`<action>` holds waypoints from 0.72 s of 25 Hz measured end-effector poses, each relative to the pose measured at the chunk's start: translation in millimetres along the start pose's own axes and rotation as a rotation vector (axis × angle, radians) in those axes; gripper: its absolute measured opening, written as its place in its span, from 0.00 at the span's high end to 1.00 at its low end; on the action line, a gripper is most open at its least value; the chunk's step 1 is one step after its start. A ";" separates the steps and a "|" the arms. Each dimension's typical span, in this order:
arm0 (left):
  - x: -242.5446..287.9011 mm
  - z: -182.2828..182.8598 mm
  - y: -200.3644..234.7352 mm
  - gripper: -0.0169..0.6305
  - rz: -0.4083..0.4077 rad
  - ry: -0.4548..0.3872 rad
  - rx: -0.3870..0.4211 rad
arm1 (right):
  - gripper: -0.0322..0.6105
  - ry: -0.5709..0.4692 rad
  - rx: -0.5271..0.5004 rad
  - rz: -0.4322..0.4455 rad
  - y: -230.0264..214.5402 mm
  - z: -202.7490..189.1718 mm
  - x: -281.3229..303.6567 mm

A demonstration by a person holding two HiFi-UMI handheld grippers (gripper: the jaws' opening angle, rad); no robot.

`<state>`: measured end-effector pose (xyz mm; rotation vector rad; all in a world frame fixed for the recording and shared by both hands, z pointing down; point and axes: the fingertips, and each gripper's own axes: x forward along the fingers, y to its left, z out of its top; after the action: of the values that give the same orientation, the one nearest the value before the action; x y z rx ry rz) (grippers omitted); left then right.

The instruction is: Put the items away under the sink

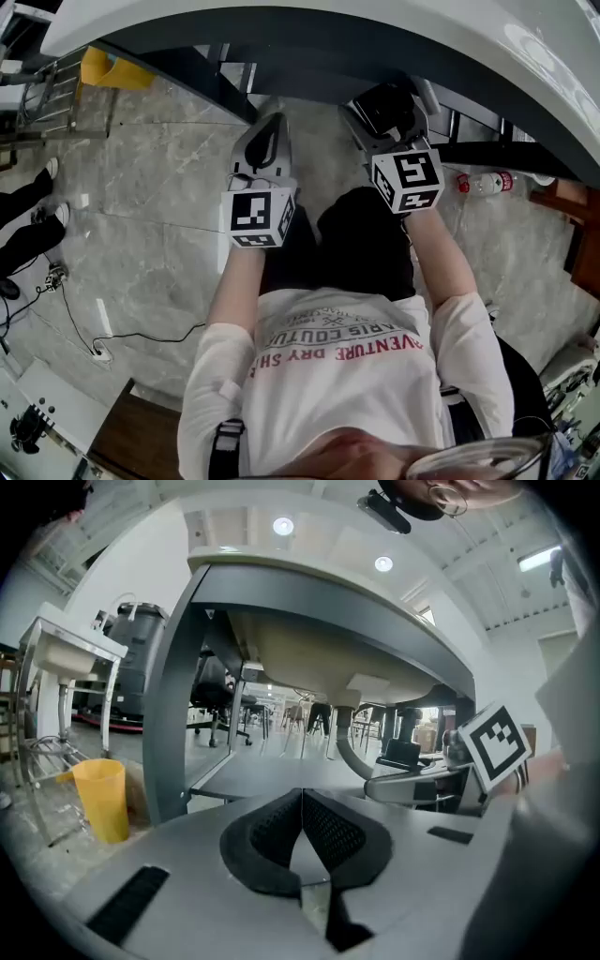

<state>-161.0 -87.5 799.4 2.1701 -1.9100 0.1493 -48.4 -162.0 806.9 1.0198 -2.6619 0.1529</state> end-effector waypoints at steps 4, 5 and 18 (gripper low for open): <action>3.6 -1.0 1.6 0.94 0.014 -0.018 0.000 | 0.36 0.009 -0.017 -0.023 -13.9 -1.9 20.0; 3.4 -2.0 2.7 0.94 0.017 -0.014 0.005 | 0.36 0.011 -0.016 -0.035 -17.1 -2.1 25.1; 10.6 -4.2 23.4 0.94 0.095 -0.004 0.012 | 0.36 0.021 0.040 -0.168 -54.7 -1.9 77.6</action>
<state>-182.3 -99.3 808.6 2.0890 -2.0208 0.1743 -66.5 -251.8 831.9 1.2415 -2.5496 0.1802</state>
